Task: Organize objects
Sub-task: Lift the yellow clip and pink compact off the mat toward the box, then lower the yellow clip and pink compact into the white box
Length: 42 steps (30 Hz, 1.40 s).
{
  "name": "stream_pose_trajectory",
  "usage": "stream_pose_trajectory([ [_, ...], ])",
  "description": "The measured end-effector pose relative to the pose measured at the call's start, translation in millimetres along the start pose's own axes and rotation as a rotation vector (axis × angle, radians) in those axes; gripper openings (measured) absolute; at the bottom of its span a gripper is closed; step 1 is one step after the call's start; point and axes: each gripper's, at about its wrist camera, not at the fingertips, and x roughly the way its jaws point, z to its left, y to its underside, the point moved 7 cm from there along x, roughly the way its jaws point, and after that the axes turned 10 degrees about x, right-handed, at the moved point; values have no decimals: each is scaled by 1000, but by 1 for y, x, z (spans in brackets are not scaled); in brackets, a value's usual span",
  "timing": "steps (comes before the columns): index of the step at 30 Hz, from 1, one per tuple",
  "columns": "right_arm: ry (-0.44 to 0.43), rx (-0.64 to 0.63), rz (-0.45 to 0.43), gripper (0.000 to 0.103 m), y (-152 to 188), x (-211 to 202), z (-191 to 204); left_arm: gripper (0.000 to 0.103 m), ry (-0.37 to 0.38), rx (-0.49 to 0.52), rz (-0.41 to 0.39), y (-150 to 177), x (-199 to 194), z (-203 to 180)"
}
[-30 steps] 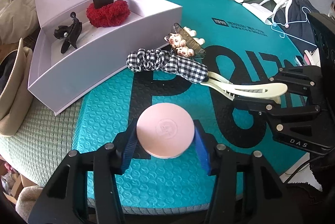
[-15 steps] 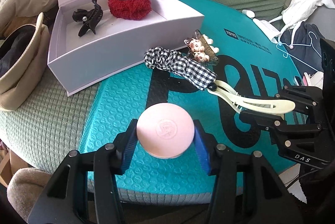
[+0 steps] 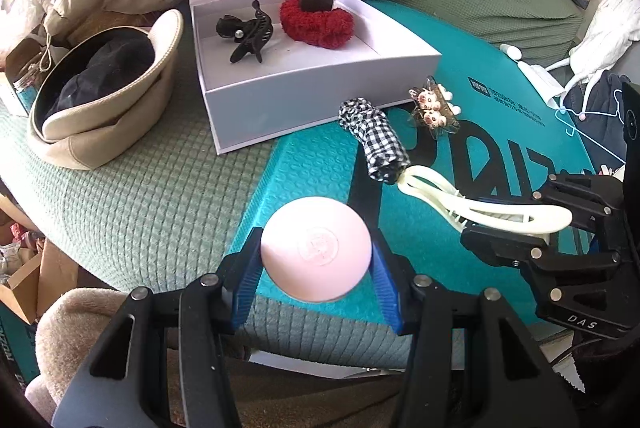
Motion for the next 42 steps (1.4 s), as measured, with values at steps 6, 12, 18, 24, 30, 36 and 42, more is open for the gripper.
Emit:
stream_pose_trajectory([
  [6, -37, -19, -34, 23, -10, -7, 14, 49, -22, -29, -26, -1, -18, 12],
  [12, -50, -52, -52, 23, -15, -14, 26, 49, -59, 0, -46, -6, -35, 12],
  [18, -37, -67, -61, 23, -22, -20, 33, 49, -68, 4, -59, -12, -47, 19],
  [24, -26, -65, -83, 23, -34, -28, 34, 49, -76, 30, -70, -27, -54, 25],
  [30, -25, -38, -101, 23, -52, -30, 33, 49, -66, 48, -73, -44, -56, 33],
  [36, -24, -26, -95, 23, -68, -19, 35, 49, -28, 44, -63, -55, -47, 46],
  [42, -26, -8, -82, 23, -85, -3, 34, 49, -9, 68, -62, -73, -37, 60],
])
